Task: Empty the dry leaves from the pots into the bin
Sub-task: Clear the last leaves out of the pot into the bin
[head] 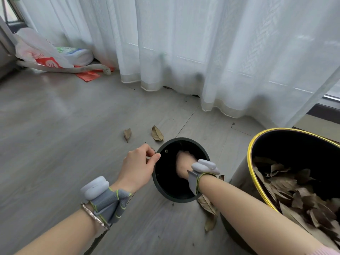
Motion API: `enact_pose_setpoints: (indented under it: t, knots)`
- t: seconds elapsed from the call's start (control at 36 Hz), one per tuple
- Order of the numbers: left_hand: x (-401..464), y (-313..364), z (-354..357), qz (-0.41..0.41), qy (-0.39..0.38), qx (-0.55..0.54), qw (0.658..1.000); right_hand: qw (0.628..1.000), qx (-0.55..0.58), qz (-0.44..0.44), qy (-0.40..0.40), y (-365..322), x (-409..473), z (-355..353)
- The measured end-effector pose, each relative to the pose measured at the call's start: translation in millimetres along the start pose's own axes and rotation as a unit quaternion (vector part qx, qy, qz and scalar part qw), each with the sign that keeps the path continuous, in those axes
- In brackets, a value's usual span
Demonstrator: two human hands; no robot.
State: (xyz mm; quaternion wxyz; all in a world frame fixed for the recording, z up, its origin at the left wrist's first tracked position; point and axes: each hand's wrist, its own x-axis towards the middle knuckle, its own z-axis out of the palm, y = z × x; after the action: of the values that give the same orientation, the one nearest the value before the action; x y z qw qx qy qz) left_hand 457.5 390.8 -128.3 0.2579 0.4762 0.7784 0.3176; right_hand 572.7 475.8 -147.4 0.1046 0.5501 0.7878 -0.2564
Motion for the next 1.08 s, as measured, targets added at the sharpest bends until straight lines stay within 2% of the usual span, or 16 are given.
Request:
enact_pose_setpoints:
  t: [0.19,0.39,0.53,0.67,0.78,0.94,1.08]
  knots:
    - [-9.4,8.0,-4.2,-0.014,0.008,-0.017,1.0,0.999,0.002,-0.012,0.045,-26.1,-23.0,-43.8]
    - [-17.0,24.1,-8.2,-0.028,0.011,-0.079,0.996,0.999,-0.025,-0.03,0.025,-5.3,-61.5,-92.7]
    - [-25.3,39.3,-2.3,-0.03,-0.004,-0.137,0.99,0.996,0.072,-0.047,0.033,29.1,-109.7,-138.8]
    - [-31.3,50.4,2.9,-0.018,-0.012,-0.133,0.991,0.969,0.24,-0.003,0.055,87.7,-149.5,-171.4]
    - [-31.9,52.1,2.8,-0.012,-0.008,-0.125,0.992,0.944,0.322,0.048,0.06,133.7,-166.1,-173.0]
    - [-32.1,52.6,4.4,-0.013,-0.003,-0.121,0.993,0.958,0.253,0.135,-0.013,169.2,-160.2,-135.4]
    - [-33.2,54.1,5.0,-0.011,0.004,-0.123,0.992,0.953,0.27,0.135,-0.028,165.7,-155.9,-125.2]
